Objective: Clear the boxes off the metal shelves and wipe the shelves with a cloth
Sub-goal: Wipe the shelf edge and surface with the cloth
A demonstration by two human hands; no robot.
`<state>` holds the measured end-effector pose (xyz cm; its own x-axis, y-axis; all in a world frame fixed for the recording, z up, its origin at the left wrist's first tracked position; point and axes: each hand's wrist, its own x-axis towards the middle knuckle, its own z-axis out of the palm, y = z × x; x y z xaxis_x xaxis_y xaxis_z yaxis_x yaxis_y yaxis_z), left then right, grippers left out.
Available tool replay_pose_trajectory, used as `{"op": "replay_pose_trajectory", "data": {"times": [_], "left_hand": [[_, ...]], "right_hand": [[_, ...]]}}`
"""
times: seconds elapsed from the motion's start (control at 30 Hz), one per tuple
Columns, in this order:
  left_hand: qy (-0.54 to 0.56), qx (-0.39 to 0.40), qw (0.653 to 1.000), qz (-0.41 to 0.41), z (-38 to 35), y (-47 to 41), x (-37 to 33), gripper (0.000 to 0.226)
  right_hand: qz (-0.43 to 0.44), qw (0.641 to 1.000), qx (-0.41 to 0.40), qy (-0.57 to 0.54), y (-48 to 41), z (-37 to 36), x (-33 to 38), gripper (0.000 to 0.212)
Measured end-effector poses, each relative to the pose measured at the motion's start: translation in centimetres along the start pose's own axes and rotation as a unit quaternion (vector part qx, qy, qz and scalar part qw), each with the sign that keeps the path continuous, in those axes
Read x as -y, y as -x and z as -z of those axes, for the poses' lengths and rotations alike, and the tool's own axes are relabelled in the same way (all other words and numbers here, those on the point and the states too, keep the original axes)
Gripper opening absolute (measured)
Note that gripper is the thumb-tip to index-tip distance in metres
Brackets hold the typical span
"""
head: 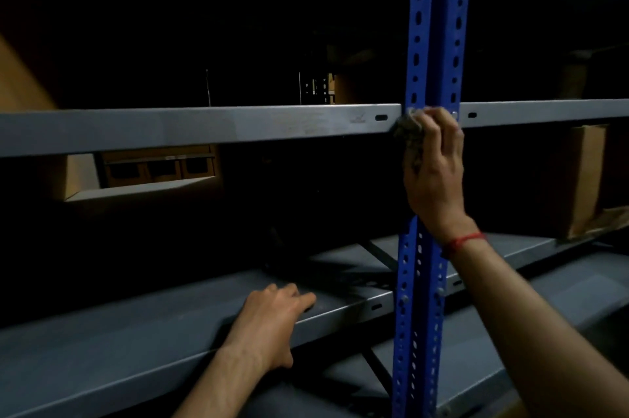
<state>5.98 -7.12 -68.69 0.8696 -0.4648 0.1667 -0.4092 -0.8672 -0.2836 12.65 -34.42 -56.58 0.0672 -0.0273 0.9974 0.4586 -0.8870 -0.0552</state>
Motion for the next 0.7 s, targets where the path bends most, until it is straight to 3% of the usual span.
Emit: {"op": "replay_pose_trajectory", "data": {"times": [0.13,0.23,0.33,0.4,0.53,0.7], "left_hand": [[-0.009,0.005,1.0,-0.005,0.1,0.0,0.0,0.073],[-0.012,0.002,1.0,-0.003,0.1,0.1,0.0,0.072],[-0.014,0.006,1.0,-0.003,0.2,0.0,-0.1,0.07],[-0.016,0.008,1.0,-0.003,0.4,0.0,-0.1,0.07],[-0.02,0.011,1.0,-0.001,0.3,0.0,-0.1,0.075],[-0.016,0.01,1.0,-0.005,0.4,0.0,0.0,0.077]], "right_hand": [[-0.025,1.0,0.004,0.015,7.3,-0.4,-0.1,0.045],[-0.041,0.997,0.056,0.021,16.1,0.0,0.0,0.047],[-0.037,0.992,0.116,0.036,21.2,0.6,-0.2,0.068],[-0.021,0.993,0.112,0.026,19.6,0.3,-1.0,0.07],[0.015,0.999,0.034,0.001,11.2,-0.2,-1.1,0.04],[0.02,1.0,-0.013,0.015,-0.8,-0.7,-0.5,0.047]]}}
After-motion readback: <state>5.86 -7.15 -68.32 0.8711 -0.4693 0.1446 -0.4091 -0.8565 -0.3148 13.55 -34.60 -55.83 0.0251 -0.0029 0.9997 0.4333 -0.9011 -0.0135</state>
